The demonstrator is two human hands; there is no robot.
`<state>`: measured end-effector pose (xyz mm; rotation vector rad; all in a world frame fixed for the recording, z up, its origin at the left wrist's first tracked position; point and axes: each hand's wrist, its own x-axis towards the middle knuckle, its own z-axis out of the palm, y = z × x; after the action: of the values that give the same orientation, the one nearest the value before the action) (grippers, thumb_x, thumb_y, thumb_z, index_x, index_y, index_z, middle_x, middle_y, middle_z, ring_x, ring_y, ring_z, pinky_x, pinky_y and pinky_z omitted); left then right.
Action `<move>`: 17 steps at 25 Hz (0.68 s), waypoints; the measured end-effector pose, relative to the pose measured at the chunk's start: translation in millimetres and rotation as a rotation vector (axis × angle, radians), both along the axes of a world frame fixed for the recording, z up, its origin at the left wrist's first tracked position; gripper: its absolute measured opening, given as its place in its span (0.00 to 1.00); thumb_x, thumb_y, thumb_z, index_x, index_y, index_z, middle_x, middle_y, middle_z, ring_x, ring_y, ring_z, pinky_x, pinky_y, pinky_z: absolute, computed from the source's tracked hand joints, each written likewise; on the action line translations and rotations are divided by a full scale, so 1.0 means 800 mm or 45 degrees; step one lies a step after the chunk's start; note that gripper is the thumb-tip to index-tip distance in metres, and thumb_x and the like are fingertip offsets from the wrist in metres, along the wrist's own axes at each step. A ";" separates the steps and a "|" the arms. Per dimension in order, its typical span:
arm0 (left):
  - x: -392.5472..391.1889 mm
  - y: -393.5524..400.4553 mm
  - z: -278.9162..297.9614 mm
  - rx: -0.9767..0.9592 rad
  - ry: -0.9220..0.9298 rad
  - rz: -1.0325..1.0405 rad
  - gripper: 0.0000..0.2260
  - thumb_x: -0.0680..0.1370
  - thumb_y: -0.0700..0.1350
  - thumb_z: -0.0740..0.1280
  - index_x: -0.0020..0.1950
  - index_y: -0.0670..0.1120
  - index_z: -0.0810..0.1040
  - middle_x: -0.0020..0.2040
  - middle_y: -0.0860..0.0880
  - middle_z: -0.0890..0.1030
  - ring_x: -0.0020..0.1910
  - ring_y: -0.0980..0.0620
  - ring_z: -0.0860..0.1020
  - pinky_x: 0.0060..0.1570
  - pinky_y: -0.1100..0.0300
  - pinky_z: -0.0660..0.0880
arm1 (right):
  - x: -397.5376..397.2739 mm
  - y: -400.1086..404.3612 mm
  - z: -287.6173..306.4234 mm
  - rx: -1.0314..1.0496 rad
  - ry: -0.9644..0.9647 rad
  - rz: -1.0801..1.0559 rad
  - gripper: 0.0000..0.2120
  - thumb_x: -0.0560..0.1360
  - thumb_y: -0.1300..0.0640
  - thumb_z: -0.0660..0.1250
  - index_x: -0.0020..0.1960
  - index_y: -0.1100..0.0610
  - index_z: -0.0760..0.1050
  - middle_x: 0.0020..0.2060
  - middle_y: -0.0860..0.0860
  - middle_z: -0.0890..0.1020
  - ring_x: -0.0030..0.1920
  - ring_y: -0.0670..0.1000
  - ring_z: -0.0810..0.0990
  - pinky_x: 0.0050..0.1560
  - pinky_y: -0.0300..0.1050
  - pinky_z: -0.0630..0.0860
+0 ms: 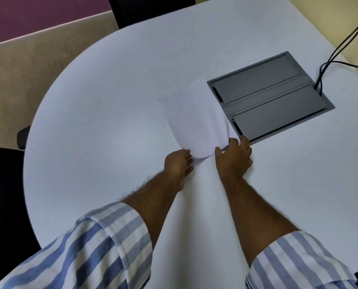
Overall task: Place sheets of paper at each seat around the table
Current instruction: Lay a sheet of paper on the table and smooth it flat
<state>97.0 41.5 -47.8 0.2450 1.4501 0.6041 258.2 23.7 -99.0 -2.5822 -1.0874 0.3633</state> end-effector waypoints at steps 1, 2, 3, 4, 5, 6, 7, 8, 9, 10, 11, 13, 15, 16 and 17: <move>0.002 0.004 -0.001 -0.001 -0.014 0.012 0.12 0.82 0.42 0.67 0.65 0.43 0.79 0.60 0.44 0.83 0.59 0.44 0.83 0.61 0.48 0.82 | -0.001 0.001 0.001 0.012 0.033 -0.018 0.21 0.72 0.49 0.78 0.61 0.55 0.80 0.73 0.53 0.72 0.67 0.59 0.74 0.59 0.61 0.75; 0.003 0.008 0.000 -0.008 -0.029 0.027 0.12 0.82 0.41 0.68 0.65 0.41 0.79 0.60 0.43 0.84 0.59 0.43 0.84 0.60 0.47 0.83 | -0.002 0.002 0.002 0.037 0.073 -0.044 0.21 0.71 0.51 0.79 0.61 0.55 0.80 0.71 0.52 0.73 0.66 0.59 0.75 0.57 0.60 0.76; 0.005 0.012 0.002 -0.015 -0.038 0.036 0.11 0.82 0.39 0.68 0.64 0.40 0.79 0.59 0.42 0.84 0.57 0.42 0.85 0.58 0.47 0.83 | -0.003 0.003 0.005 0.085 0.126 -0.085 0.20 0.70 0.53 0.79 0.60 0.55 0.80 0.69 0.52 0.75 0.64 0.59 0.77 0.56 0.59 0.77; 0.006 0.016 0.006 -0.021 -0.038 0.041 0.09 0.81 0.38 0.68 0.62 0.39 0.79 0.57 0.42 0.85 0.55 0.42 0.85 0.56 0.48 0.84 | -0.004 0.005 0.008 0.158 0.194 -0.145 0.19 0.69 0.55 0.80 0.58 0.54 0.80 0.67 0.52 0.76 0.61 0.58 0.78 0.54 0.58 0.78; 0.006 0.021 0.010 -0.020 -0.026 0.031 0.07 0.81 0.36 0.68 0.59 0.38 0.80 0.55 0.41 0.84 0.51 0.43 0.85 0.52 0.50 0.85 | -0.005 0.007 0.009 0.249 0.282 -0.207 0.18 0.69 0.57 0.80 0.57 0.55 0.80 0.64 0.51 0.76 0.59 0.58 0.79 0.53 0.56 0.80; 0.006 0.026 0.013 -0.015 -0.005 0.012 0.03 0.80 0.33 0.69 0.54 0.37 0.80 0.51 0.41 0.84 0.46 0.44 0.85 0.47 0.52 0.86 | -0.006 0.010 0.010 0.337 0.386 -0.269 0.17 0.69 0.58 0.80 0.56 0.55 0.80 0.63 0.52 0.77 0.58 0.56 0.80 0.53 0.54 0.81; 0.006 0.030 0.018 -0.006 0.027 -0.005 0.03 0.79 0.31 0.69 0.49 0.37 0.79 0.47 0.41 0.82 0.41 0.45 0.83 0.42 0.54 0.86 | -0.006 0.014 0.012 0.412 0.501 -0.336 0.18 0.69 0.58 0.81 0.56 0.56 0.80 0.62 0.52 0.77 0.57 0.55 0.81 0.54 0.53 0.81; 0.005 0.035 0.023 0.001 0.060 -0.027 0.07 0.78 0.28 0.68 0.45 0.38 0.77 0.45 0.42 0.81 0.38 0.46 0.81 0.37 0.56 0.86 | -0.005 0.018 0.013 0.483 0.649 -0.426 0.19 0.69 0.57 0.81 0.57 0.55 0.79 0.62 0.53 0.78 0.56 0.54 0.81 0.56 0.53 0.82; 0.004 0.040 0.026 0.018 0.081 -0.044 0.09 0.77 0.25 0.67 0.44 0.38 0.76 0.46 0.42 0.80 0.37 0.46 0.80 0.34 0.57 0.85 | -0.004 0.021 0.016 0.557 0.855 -0.547 0.22 0.68 0.56 0.82 0.59 0.54 0.78 0.61 0.54 0.79 0.56 0.54 0.82 0.57 0.54 0.83; 0.003 0.046 0.028 0.046 0.091 -0.054 0.09 0.76 0.25 0.66 0.48 0.38 0.76 0.49 0.41 0.79 0.37 0.46 0.79 0.32 0.57 0.84 | -0.002 0.026 0.022 0.617 1.112 -0.695 0.25 0.68 0.55 0.82 0.61 0.54 0.76 0.60 0.55 0.80 0.53 0.54 0.84 0.56 0.54 0.84; 0.003 0.049 0.032 0.067 0.085 -0.057 0.12 0.76 0.24 0.66 0.54 0.39 0.76 0.52 0.41 0.77 0.38 0.47 0.79 0.32 0.58 0.84 | 0.004 0.029 0.028 0.655 1.341 -0.832 0.27 0.68 0.53 0.82 0.63 0.54 0.75 0.59 0.57 0.81 0.50 0.56 0.85 0.52 0.53 0.85; 0.000 0.055 0.040 0.104 0.058 -0.055 0.24 0.77 0.25 0.65 0.70 0.42 0.71 0.53 0.41 0.75 0.42 0.46 0.79 0.34 0.58 0.85 | 0.022 0.037 0.042 0.605 1.617 -0.969 0.25 0.71 0.47 0.79 0.63 0.56 0.76 0.56 0.58 0.81 0.48 0.58 0.86 0.53 0.56 0.85; -0.004 0.055 0.048 0.131 0.029 -0.069 0.27 0.77 0.25 0.65 0.75 0.41 0.68 0.52 0.41 0.75 0.43 0.46 0.78 0.35 0.58 0.85 | 0.047 0.047 0.057 0.499 1.771 -0.985 0.26 0.73 0.39 0.74 0.61 0.57 0.78 0.56 0.57 0.81 0.51 0.59 0.85 0.59 0.60 0.82; -0.007 0.056 0.050 0.143 0.015 -0.078 0.27 0.77 0.26 0.65 0.75 0.40 0.68 0.52 0.40 0.75 0.44 0.46 0.78 0.35 0.58 0.85 | 0.064 0.054 0.063 0.439 1.843 -0.980 0.30 0.73 0.35 0.71 0.61 0.59 0.77 0.57 0.58 0.83 0.53 0.60 0.85 0.61 0.61 0.80; -0.011 0.055 0.053 0.156 0.003 -0.092 0.27 0.77 0.26 0.66 0.75 0.40 0.69 0.52 0.40 0.75 0.45 0.45 0.79 0.34 0.58 0.85 | 0.080 0.060 0.072 0.370 1.911 -0.956 0.34 0.73 0.32 0.68 0.61 0.61 0.77 0.57 0.59 0.84 0.54 0.60 0.85 0.64 0.62 0.79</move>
<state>88.6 85.5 -5.3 0.3930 1.4024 0.6348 322.3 72.0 -41.5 -1.4813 0.3294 1.3965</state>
